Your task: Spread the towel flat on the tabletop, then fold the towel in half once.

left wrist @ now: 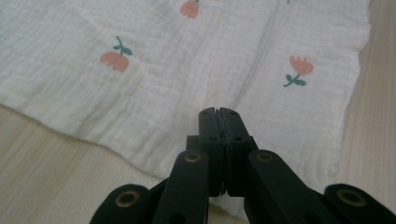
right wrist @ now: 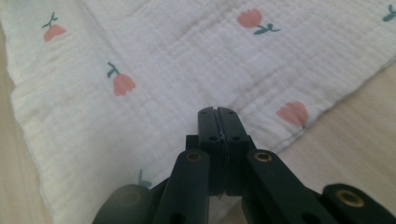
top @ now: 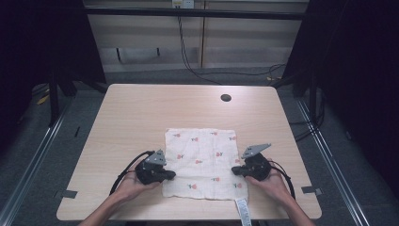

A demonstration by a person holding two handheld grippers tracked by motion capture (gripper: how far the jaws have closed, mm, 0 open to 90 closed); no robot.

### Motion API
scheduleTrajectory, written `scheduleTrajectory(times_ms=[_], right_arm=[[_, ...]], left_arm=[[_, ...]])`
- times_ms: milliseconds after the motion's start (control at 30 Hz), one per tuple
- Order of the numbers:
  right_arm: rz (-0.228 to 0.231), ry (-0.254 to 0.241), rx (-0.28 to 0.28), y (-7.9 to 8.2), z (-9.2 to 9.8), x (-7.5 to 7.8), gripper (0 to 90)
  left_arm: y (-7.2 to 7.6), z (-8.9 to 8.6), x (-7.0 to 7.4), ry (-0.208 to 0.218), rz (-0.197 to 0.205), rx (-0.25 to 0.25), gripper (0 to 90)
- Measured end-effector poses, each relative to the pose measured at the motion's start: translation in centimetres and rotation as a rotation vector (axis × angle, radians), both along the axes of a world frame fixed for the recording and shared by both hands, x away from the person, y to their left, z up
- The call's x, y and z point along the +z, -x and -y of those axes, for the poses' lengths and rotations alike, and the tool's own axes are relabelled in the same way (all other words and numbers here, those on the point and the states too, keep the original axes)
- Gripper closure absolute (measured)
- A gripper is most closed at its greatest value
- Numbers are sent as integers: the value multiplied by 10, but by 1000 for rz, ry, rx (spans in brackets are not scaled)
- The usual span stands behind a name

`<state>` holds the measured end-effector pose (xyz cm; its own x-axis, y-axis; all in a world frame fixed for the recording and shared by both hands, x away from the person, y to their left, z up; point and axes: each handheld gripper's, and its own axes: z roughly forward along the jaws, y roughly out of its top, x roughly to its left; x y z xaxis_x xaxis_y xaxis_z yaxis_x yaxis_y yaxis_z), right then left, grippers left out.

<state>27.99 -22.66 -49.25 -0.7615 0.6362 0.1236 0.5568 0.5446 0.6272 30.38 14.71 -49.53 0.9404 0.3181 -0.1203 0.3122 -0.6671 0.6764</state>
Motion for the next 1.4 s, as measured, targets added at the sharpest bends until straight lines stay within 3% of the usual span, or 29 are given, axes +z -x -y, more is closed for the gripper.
scheduleTrajectory(times_ms=[133, 233, 267, 333, 467, 533, 633, 667, 700, 833, 867, 933, 1000, 1033, 1100, 1233, 1300, 1333, 1400], right_arm=[[10, 4, 16, 6, -3, 0, 897], [6, 5, 41, 15, -6, 1, 898], [-2, -8, 36, 18, -5, 0, 898], [-29, -49, 26, 21, -3, -2, 898], [-32, -50, 35, 27, -5, -1, 898], [-27, -40, 49, 31, -7, -1, 898], [-40, -49, 59, 35, -8, -1, 898], [-30, -59, 66, 39, -10, -2, 898], [-54, -60, 62, 41, -11, -1, 898], [-34, -51, 70, 41, -13, -1, 870], [-24, -69, 55, 40, -11, 0, 784], [-4, -121, 56, 37, -7, 4, 748], [30, -145, 14, 32, -2, 12, 726], [45, -148, 1, 29, -1, 14, 715], [72, -134, -26, 19, 2, 18, 696], [96, -85, -70, -9, 3, 17, 657], [101, -72, -91, -16, 2, 16, 648], [118, -51, -104, -33, 1, 14, 632], [109, -62, -120, -46, 1, 13, 625]], left_arm=[[6, -4, 0, 6, -24, 8, 888], [13, -7, 1, 0, -33, -17, 886], [16, -8, 3, -14, -37, -12, 884], [21, -12, 2, -4, -44, -15, 883], [28, -14, 3, -12, -39, -24, 883], [31, -16, 2, -1, -57, -20, 883], [33, -21, 3, -11, -56, -34, 878], [34, -24, 2, 9, -69, -22, 872], [33, -25, 0, 26, -79, -15, 872], [34, -25, 2, 7, -78, -26, 840], [34, -24, 3, 7, -86, -34, 807], [34, -24, 4, 10, -81, -33, 758], [32, -26, 6, 44, -78, -37, 737], [31, -28, 9, 41, -70, -32, 723], [26, -30, 11, 72, -58, -5, 694], [13, -37, 15, 90, -36, 79, 624], [10, -39, 15, 93, -34, 91, 609], [3, -44, 14, 94, -38, 138, 594], [0, -47, 15, 88, -28, 157, 580]])
